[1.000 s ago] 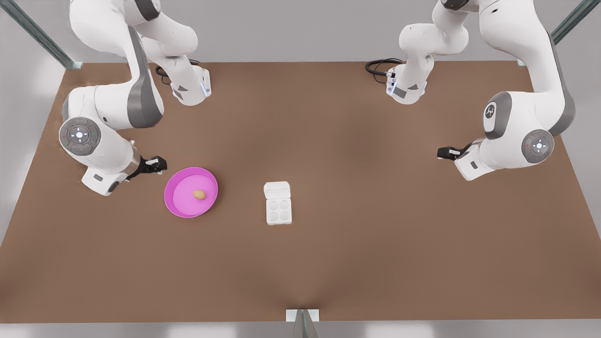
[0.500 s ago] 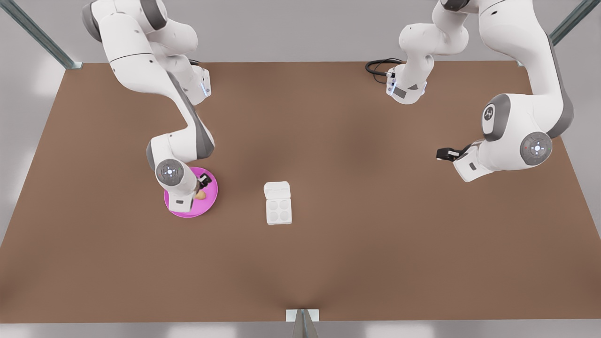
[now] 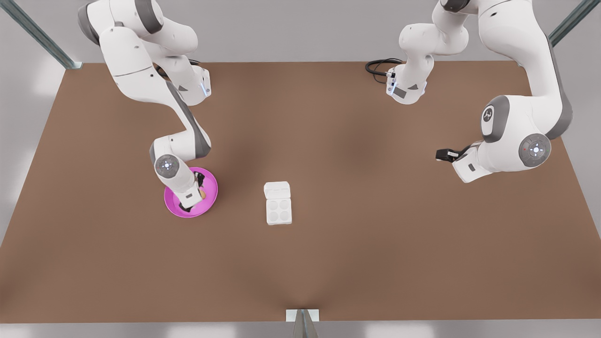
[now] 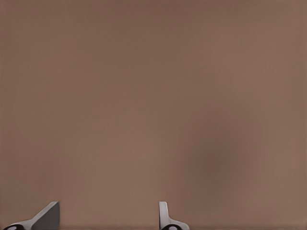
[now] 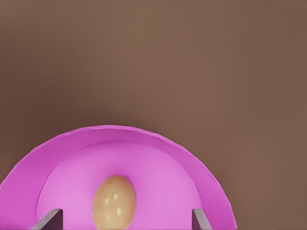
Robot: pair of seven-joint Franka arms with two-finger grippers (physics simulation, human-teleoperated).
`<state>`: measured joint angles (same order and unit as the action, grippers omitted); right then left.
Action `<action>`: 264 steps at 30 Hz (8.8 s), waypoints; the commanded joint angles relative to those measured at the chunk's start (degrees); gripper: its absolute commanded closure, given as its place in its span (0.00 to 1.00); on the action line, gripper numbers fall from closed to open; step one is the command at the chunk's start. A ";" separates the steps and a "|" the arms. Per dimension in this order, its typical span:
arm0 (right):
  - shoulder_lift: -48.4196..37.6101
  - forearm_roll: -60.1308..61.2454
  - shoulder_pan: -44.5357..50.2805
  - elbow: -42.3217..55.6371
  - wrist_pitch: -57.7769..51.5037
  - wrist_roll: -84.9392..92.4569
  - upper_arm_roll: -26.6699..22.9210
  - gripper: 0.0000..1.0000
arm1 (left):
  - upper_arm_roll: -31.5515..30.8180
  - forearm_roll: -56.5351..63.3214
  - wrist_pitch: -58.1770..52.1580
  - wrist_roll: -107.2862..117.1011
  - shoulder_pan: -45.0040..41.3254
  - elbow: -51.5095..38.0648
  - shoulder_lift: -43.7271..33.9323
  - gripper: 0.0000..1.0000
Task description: Pack egg into the box and close the box lid
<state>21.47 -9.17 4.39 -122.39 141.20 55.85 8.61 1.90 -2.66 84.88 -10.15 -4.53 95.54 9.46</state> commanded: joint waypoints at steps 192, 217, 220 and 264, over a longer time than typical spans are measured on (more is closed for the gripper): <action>42.87 79.48 5.19 54.46 -42.50 -101.81 0.88 0.00 | -6.64 3.88 -2.95 7.15 1.46 -6.06 7.51 0.00; 22.75 -9.02 1.50 64.56 -46.56 -21.36 -3.43 0.00 | -21.67 -5.42 29.91 66.04 -22.98 -9.40 23.59 0.79; 12.64 -3.49 0.88 63.42 -46.28 -8.21 -0.26 0.00 | -21.49 -5.16 35.97 66.84 -25.44 -9.49 25.43 0.79; -4.77 2.78 -2.11 46.28 -55.16 -40.73 -5.18 0.00 | -12.09 1.42 -10.78 46.37 -8.93 -31.55 21.67 0.31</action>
<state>16.66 -3.06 2.37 -76.17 85.67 12.55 3.46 -10.20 -3.43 104.63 52.34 -16.93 63.99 33.64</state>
